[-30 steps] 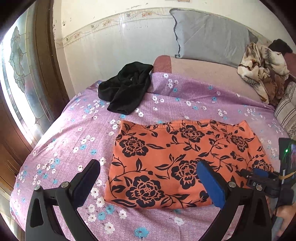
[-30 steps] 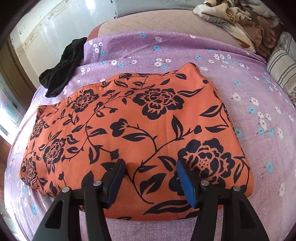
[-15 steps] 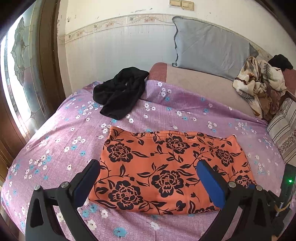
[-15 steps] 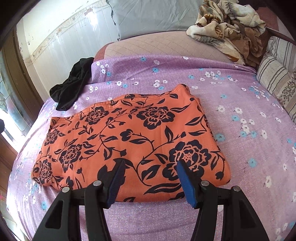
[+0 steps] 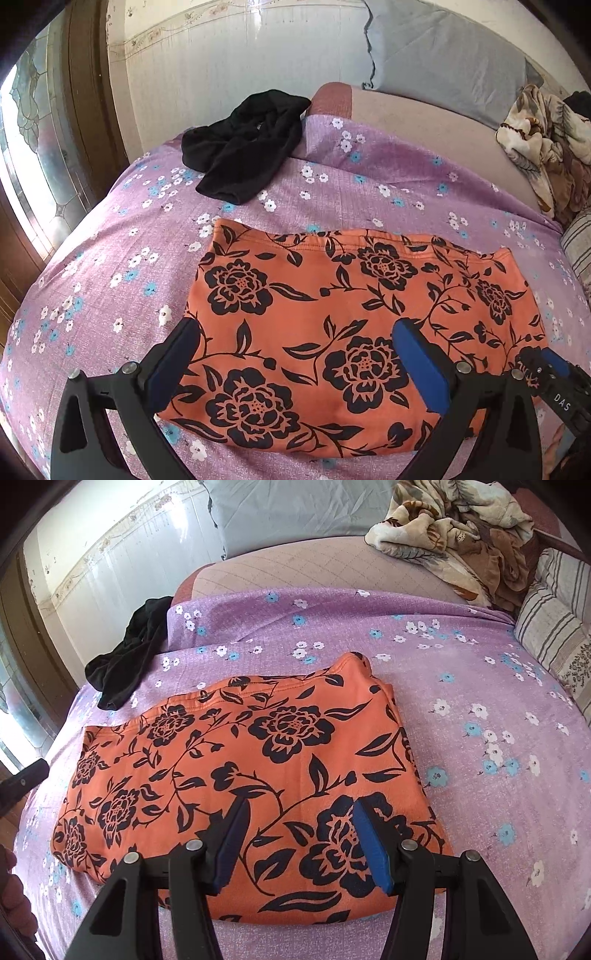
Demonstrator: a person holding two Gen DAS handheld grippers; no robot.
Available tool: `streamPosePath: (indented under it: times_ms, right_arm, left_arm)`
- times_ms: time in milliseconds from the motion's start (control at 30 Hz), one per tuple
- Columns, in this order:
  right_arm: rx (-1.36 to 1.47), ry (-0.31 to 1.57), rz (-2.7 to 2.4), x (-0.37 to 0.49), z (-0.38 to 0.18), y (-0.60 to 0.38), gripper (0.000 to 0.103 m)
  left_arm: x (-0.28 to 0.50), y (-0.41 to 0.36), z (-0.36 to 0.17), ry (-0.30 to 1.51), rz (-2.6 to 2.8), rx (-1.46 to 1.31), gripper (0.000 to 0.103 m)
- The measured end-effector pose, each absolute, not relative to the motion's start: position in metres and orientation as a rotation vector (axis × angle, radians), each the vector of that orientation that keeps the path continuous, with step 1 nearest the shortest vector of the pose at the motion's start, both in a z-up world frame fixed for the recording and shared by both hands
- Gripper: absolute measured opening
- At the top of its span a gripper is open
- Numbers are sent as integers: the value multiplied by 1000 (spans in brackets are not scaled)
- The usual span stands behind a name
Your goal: Fold small clothes
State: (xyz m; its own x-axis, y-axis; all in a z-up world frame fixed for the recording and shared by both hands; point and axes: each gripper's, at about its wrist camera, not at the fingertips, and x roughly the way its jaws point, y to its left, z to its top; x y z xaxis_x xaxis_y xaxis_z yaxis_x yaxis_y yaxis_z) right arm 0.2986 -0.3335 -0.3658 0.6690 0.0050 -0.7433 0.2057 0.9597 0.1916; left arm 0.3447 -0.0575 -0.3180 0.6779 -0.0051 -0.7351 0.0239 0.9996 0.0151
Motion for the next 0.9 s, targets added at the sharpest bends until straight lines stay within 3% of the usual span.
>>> streamPosePath:
  times_ms: [400, 900]
  right_arm:
    - [300, 916, -129, 310, -386, -341, 62]
    - [311, 866, -119, 305, -374, -340, 62]
  left_arm:
    - [368, -51, -393, 1016, 15, 43, 103]
    - [368, -52, -395, 990, 5, 92, 103]
